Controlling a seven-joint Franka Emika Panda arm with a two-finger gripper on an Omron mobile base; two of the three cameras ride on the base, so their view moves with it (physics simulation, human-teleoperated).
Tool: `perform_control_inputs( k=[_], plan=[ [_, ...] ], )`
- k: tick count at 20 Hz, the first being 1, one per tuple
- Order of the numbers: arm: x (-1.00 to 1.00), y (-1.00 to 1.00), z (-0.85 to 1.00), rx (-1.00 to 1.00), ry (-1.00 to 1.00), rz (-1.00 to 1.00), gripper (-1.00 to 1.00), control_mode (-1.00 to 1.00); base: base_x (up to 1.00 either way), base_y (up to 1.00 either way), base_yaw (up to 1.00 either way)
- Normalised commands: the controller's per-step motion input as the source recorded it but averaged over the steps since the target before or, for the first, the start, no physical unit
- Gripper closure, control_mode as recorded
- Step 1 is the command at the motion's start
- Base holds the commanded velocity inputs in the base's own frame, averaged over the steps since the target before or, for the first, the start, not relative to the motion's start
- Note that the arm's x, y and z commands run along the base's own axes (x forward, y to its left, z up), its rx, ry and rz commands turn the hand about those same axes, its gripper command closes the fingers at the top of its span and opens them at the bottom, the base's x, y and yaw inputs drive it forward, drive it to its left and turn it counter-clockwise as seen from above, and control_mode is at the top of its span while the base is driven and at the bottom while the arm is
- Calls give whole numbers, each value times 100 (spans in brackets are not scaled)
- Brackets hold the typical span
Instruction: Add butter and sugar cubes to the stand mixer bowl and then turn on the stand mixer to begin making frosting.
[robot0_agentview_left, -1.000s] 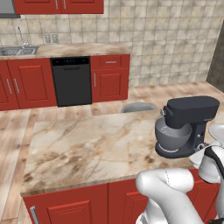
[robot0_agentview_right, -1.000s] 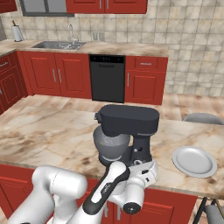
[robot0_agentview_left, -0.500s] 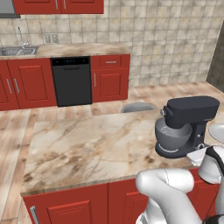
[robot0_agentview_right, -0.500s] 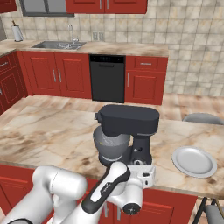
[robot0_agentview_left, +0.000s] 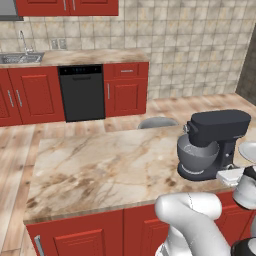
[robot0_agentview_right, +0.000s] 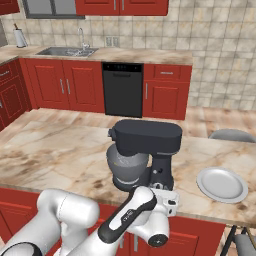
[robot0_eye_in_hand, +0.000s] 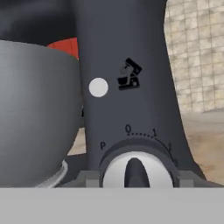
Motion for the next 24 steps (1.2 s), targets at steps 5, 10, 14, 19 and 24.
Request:
perform_control_inputs(
  k=[5,10,14,19,24],
  plan=[
    [-10,20,0,27,0,-1,100,-100,0,0,0],
    [-9,25,1,26,0,-4,100,-100,0,0,0],
    [-8,22,3,27,0,-4,100,-100,0,0,0],
    [-26,21,0,25,0,0,100,-100,0,0,0],
    [-9,19,20,25,2,0,100,-100,0,0,0]
  ],
)
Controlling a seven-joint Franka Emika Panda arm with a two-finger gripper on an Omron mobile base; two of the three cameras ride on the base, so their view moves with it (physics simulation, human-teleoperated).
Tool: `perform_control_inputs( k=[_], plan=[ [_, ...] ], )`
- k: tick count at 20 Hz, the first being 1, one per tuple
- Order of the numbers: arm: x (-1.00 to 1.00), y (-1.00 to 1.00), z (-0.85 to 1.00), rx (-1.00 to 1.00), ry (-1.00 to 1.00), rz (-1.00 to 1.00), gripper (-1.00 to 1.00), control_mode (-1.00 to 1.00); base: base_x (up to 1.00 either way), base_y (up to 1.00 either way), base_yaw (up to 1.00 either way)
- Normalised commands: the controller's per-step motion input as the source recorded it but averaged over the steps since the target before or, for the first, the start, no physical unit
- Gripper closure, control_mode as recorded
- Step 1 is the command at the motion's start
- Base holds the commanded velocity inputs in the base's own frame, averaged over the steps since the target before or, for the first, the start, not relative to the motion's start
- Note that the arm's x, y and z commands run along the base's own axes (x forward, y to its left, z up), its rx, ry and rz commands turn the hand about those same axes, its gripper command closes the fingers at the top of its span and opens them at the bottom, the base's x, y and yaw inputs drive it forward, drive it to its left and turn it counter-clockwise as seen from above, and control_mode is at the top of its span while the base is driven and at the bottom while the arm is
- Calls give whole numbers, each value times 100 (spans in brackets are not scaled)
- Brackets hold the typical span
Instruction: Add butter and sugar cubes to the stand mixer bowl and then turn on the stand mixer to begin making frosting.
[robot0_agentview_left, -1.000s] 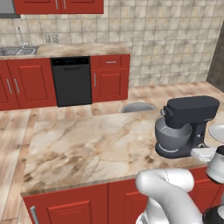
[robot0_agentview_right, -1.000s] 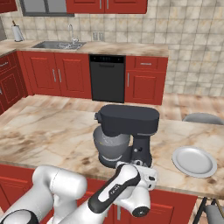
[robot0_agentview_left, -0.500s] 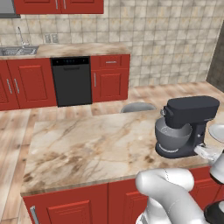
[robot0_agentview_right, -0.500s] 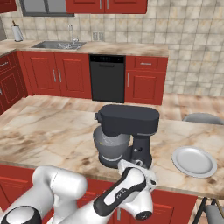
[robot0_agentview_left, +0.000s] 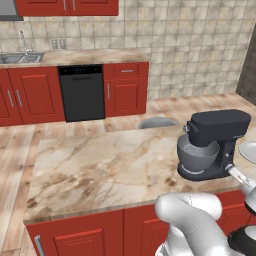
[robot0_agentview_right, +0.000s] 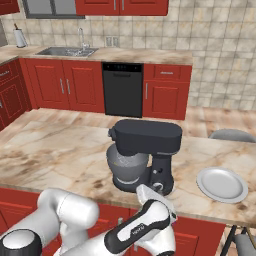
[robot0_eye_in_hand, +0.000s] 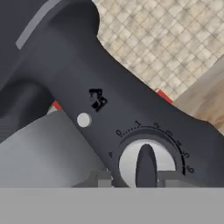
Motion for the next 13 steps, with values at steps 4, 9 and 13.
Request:
perform_control_inputs(
  k=[4,9,13],
  plan=[
    [0,25,28,22,6,0,100,-100,0,0,0],
    [0,28,29,20,9,0,100,-100,0,0,0],
    [0,32,17,21,11,0,100,-100,0,0,0]
  ],
)
